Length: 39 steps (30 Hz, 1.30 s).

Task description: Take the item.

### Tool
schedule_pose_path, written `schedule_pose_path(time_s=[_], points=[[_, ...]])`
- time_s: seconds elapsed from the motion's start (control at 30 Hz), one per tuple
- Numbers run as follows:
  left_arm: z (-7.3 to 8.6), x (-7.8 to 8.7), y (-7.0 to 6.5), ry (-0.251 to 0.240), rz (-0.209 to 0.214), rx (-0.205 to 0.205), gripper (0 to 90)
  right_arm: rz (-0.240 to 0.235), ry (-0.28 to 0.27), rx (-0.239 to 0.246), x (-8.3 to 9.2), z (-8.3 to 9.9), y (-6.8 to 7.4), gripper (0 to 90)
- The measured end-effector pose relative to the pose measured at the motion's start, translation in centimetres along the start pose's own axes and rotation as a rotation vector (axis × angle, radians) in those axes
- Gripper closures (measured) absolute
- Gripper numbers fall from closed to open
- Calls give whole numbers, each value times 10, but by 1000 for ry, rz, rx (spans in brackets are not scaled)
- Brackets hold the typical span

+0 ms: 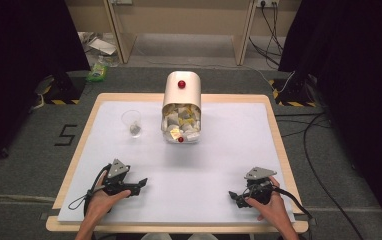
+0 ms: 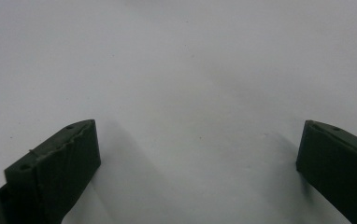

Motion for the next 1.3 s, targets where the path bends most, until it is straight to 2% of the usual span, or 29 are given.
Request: schedule_pose_path(time_s=[0.2,0.37,0.7,0.8,0.9,1.0,1.3], points=[[7,4,-5,44,-8,-26,154,0,0,0,0,0,0,2],[12,8,-10,73,-13,-65,154,1,-1,0,0,0,0,3],[19,18,-16,64,-34,-74,155,1,-1,0,0,0,0,2],[21,20,-20,59,-64,-89,157,1,-1,0,0,0,0,2],[23,22,-21,54,-69,-72,160,1,-1,0,0,0,0,2],[27,21,-20,28,-54,3,160,1,-1,0,0,0,0,2],[30,22,-20,1,-61,10,156,1,-1,0,0,0,0,2]])
Point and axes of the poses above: each handheld gripper's, and its own axes: x roughly backward along the jaws, z roughly out of its underside, y roughly to its left, the point moved 5 cm from there along -x, roughly forward along the jaws, and after that the axes turned 3 degrees about -x, right-handed, at the moved point
